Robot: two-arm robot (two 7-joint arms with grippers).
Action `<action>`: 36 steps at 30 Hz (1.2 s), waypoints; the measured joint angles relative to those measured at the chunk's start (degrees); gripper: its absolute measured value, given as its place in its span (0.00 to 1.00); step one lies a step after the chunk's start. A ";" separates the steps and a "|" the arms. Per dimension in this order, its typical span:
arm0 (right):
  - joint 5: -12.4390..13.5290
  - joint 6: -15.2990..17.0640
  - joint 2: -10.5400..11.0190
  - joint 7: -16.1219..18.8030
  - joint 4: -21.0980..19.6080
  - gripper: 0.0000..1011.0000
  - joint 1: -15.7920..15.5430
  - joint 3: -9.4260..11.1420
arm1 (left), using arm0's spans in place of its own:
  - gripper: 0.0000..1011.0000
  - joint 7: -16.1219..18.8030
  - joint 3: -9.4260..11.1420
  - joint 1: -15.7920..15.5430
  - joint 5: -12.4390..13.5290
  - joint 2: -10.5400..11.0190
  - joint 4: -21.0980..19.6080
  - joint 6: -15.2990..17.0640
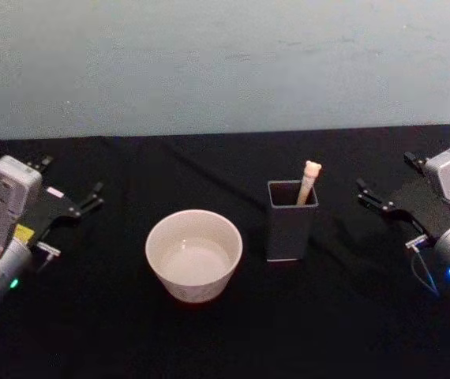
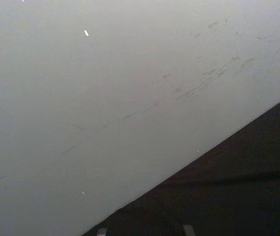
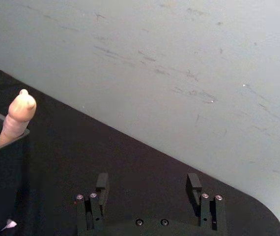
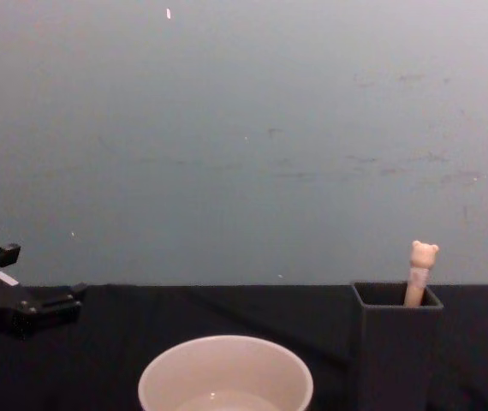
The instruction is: Pick up the stirring spoon with one hand, stir inside the cup, then place it back in its original position.
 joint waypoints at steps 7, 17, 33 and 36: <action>1.05 -0.51 0.11 1.36 -1.73 0.99 -1.74 1.91 | 0.99 0.00 0.00 0.00 0.00 0.00 0.00 0.00; 8.37 -0.46 2.89 8.26 -8.51 0.99 -8.16 5.61 | 0.99 0.00 0.00 0.00 0.00 0.00 0.00 0.00; 15.30 1.60 -0.23 17.86 -10.53 0.99 -7.66 6.19 | 0.99 0.00 0.00 0.00 0.00 0.00 0.00 0.00; 15.29 2.00 -1.90 18.31 -9.18 0.99 -6.09 5.78 | 0.99 0.00 0.00 0.00 0.00 0.00 0.00 0.00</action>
